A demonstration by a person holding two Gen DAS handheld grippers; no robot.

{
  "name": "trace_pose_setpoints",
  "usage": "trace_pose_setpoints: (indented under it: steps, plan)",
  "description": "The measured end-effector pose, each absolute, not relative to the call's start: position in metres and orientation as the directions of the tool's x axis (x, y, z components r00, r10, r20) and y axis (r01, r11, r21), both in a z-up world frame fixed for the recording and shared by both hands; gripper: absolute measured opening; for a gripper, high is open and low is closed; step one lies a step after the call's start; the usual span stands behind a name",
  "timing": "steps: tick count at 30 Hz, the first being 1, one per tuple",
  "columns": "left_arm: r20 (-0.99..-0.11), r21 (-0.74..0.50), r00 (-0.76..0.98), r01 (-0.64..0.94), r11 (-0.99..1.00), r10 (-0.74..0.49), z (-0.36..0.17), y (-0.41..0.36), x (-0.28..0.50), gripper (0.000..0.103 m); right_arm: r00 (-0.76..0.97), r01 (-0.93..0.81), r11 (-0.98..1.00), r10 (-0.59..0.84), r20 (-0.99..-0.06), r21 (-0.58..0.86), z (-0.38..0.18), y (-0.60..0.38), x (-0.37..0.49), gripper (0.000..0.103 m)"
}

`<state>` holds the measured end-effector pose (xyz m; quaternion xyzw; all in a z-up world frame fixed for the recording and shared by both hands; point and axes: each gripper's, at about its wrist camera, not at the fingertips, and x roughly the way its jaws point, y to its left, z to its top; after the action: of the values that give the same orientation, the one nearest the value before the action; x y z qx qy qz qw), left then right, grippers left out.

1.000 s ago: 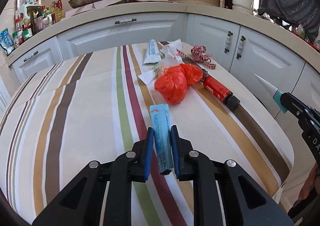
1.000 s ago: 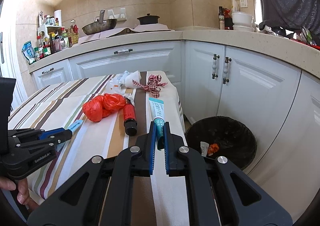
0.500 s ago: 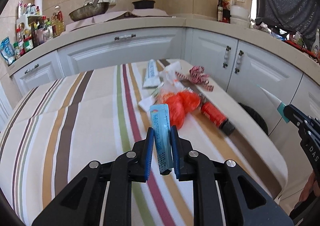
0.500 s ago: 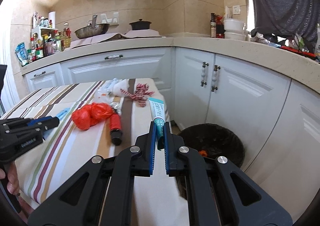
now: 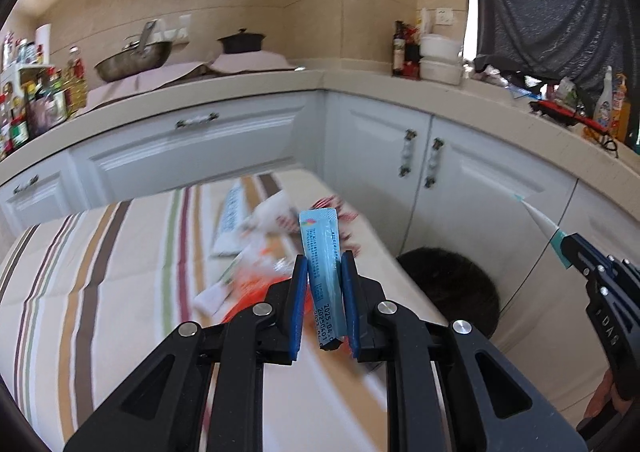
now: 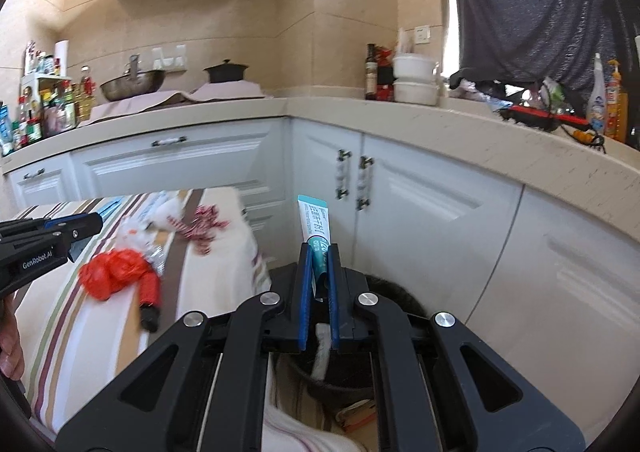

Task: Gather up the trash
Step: 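Carry both tubes over the black bin and open both tools to drop them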

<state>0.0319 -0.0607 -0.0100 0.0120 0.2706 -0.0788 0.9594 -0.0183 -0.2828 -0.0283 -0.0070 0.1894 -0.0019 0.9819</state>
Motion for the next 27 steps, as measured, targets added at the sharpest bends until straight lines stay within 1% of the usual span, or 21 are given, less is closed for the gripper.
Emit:
trace_pose_setpoints:
  steps: [5, 9, 18, 24, 27]
  plan:
    - [-0.492, -0.006, 0.85, 0.214, 0.977, -0.189, 0.0, -0.091, 0.048, 0.018, 0.932, 0.041, 0.999, -0.042, -0.361, -0.011, -0.024, -0.299, -0.008, 0.008]
    - [-0.491, 0.011, 0.844, 0.252, 0.968, -0.215, 0.0, -0.116, 0.063, 0.018, 0.929, 0.071, 0.997, -0.068, -0.365, -0.006, -0.026, -0.314, 0.004, 0.008]
    - [-0.548, 0.046, 0.8, 0.319, 0.947, -0.243, -0.018, -0.167, 0.104, 0.018, 0.916, 0.108, 0.994, -0.091, -0.39, 0.022, -0.044, -0.344, 0.038, 0.008]
    - [-0.624, 0.047, 0.742, 0.35, 0.935, -0.246, -0.036, -0.195, 0.135, 0.019, 0.905, 0.116, 0.992, -0.086, -0.416, 0.047, -0.063, -0.361, 0.061, 0.008]
    - [-0.645, 0.061, 0.726, 0.36, 0.931, -0.238, -0.044, -0.207, 0.146, 0.019, 0.899, 0.12, 0.991, -0.082, -0.431, 0.064, -0.073, -0.368, 0.07, 0.008]
